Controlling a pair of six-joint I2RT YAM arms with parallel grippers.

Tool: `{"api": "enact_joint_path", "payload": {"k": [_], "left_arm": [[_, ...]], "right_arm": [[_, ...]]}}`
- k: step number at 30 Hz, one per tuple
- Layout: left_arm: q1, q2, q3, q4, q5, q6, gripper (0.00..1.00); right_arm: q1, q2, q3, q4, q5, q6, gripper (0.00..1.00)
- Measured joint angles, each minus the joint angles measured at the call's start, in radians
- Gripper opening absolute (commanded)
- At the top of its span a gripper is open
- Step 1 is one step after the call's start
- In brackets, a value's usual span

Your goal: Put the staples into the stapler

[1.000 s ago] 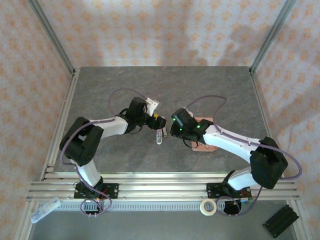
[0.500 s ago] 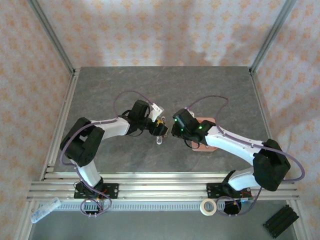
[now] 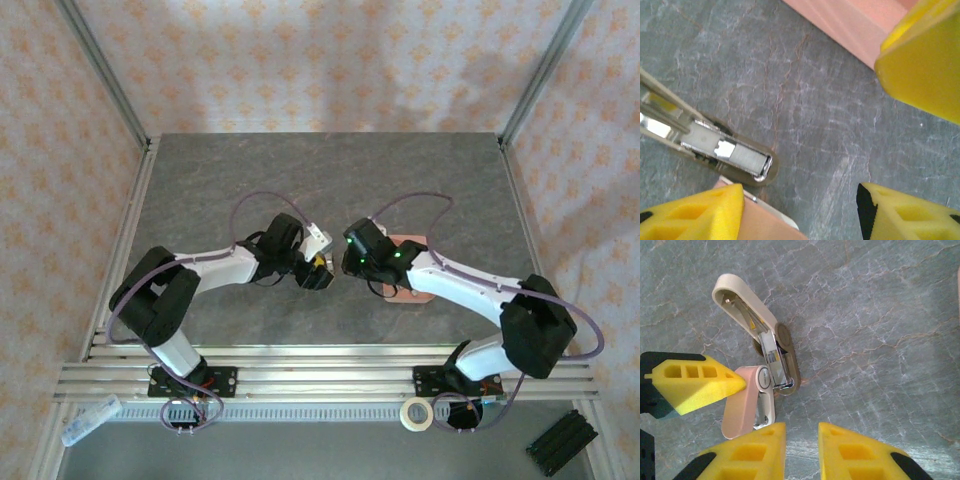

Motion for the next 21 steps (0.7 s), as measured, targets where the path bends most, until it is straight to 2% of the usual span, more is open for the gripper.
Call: {"api": "enact_joint_path", "payload": {"k": [4,8,15,21], "left_arm": [[0.0,-0.051,-0.044,0.006,-0.043,-0.014,0.68],[0.0,-0.146,-0.111,0.043,-0.13,-0.084,0.7],[0.03,-0.319,-0.262,0.191,-0.291,-0.231,0.71],[0.06,-0.369,-0.305,0.221,-0.362,-0.275,0.71]], "right_arm": [[0.0,0.025,0.0,0.024,-0.029,0.003,0.25],[0.002,0.047,0.0,0.05,-0.059,0.011,0.25],[0.048,0.13,0.058,0.065,-0.092,0.015,0.19],[0.089,0.203,0.136,0.076,-0.115,0.01,0.15]]}}
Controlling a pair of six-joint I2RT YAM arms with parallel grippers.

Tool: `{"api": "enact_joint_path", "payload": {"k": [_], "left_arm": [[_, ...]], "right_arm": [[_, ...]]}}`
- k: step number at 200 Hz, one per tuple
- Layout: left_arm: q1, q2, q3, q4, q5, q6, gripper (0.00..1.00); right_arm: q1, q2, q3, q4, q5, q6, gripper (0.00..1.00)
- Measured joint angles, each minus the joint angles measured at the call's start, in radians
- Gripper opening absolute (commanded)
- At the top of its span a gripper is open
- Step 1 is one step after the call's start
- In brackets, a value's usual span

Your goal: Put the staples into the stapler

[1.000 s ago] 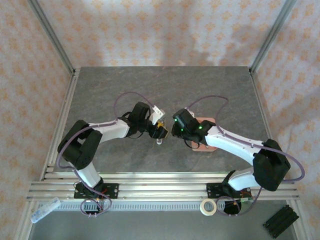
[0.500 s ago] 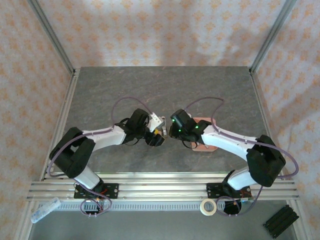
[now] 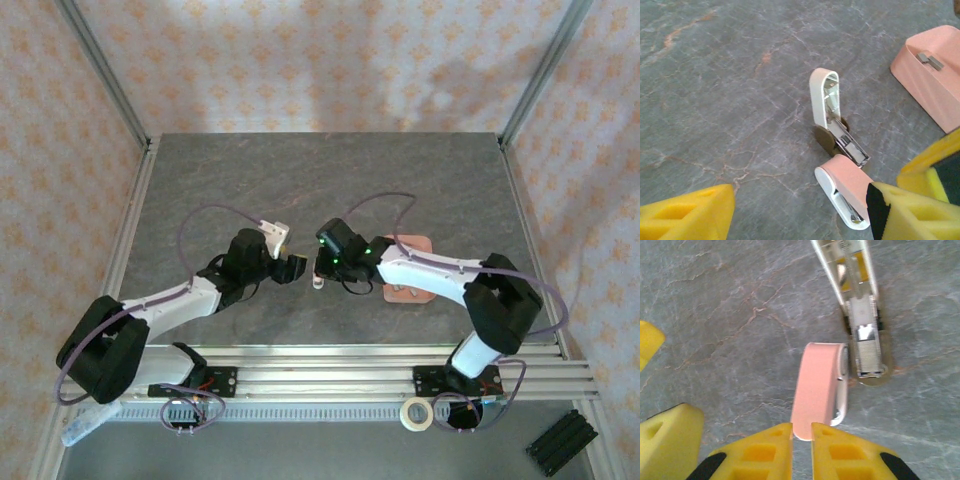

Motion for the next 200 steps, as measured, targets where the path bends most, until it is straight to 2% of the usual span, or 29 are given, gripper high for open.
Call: {"api": "enact_joint_path", "payload": {"k": [56,90,147,200], "left_arm": [[0.0,-0.001,-0.013,0.02,-0.005,-0.011,0.71],[0.0,0.034,-0.013,0.049,0.0,-0.025,0.71],[0.0,0.091,0.031,0.051,0.016,-0.025,0.77],[0.049,0.202,0.147,0.09,0.078,-0.064,0.77]], "right_arm": [[0.008,0.106,0.008,0.01,-0.023,0.003,0.12],[0.003,0.113,0.018,0.023,-0.031,0.004,0.12],[0.003,0.095,0.033,0.006,-0.021,-0.034,0.24],[-0.026,0.018,0.036,-0.04,0.017,-0.061,0.25]]}}
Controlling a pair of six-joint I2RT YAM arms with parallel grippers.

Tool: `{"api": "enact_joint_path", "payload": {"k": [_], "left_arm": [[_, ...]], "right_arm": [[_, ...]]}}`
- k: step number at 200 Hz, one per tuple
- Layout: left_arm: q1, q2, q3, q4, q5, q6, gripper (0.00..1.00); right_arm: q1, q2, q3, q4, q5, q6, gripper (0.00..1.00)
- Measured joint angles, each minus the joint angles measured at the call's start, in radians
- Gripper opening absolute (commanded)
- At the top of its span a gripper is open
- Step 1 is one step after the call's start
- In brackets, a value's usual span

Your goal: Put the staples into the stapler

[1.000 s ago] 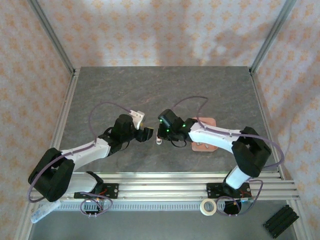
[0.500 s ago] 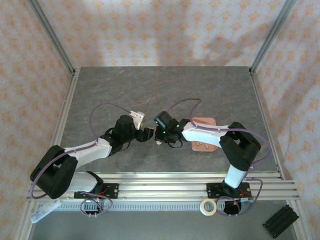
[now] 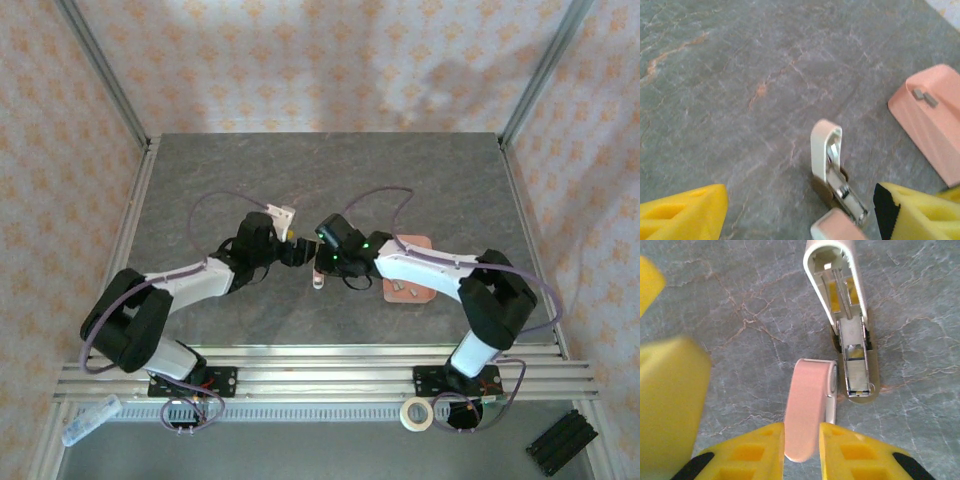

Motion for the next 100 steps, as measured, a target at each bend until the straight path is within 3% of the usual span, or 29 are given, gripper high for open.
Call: {"api": "enact_joint_path", "payload": {"k": [35,100], "left_arm": [[0.024,0.096,0.068,0.045,0.046,-0.041,0.75],[0.045,0.101,0.076,0.046,0.052,-0.055,0.76]], "right_arm": [[-0.006,-0.043,-0.009,0.014,-0.016,-0.002,0.2],[0.013,0.014,-0.008,0.065,-0.084,0.003,0.13]]}}
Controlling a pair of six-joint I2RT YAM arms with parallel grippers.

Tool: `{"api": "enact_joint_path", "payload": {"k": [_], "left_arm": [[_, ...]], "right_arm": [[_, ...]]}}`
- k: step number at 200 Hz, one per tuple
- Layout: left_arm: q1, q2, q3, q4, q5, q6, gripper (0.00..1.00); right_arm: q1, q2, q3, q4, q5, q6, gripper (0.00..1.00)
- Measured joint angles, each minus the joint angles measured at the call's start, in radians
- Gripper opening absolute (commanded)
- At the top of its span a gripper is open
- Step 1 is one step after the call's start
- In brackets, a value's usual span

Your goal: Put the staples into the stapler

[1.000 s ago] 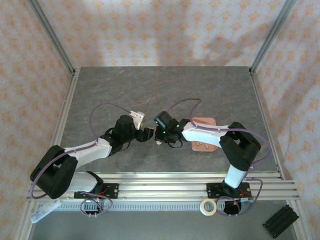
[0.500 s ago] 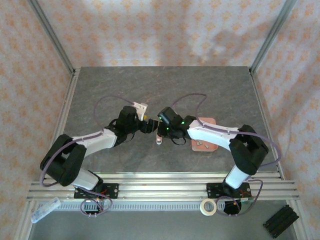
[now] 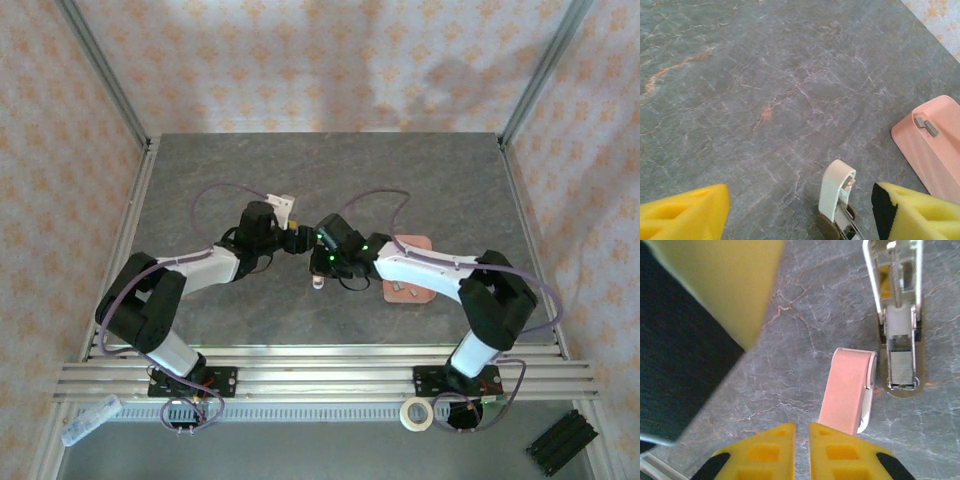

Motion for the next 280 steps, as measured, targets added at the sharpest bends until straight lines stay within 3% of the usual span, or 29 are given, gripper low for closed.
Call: {"api": "enact_joint_path", "payload": {"k": [37,89,175,227,256,280], "left_arm": [[0.013,0.0,-0.001,-0.002,-0.007,0.0,0.75],[0.012,0.0,-0.011,-0.003,-0.006,0.0,0.76],[0.012,0.0,-0.001,-0.002,0.001,0.0,0.76],[0.018,0.0,0.001,-0.003,0.0,-0.007,0.76],[0.029,0.001,0.001,-0.012,-0.023,-0.008,0.76],[0.039,0.001,-0.001,-0.011,-0.021,-0.008,0.76]], "right_arm": [[-0.002,0.119,0.002,0.037,-0.04,0.034,0.09],[-0.005,0.103,-0.017,0.074,-0.046,0.047,0.12],[-0.005,0.061,0.066,-0.045,-0.018,-0.038,0.15],[0.001,0.063,0.081,-0.047,-0.027,-0.044,0.11],[0.003,0.166,0.032,0.037,-0.069,-0.002,0.07],[-0.006,0.164,0.024,0.08,-0.093,0.003,0.07]]}}
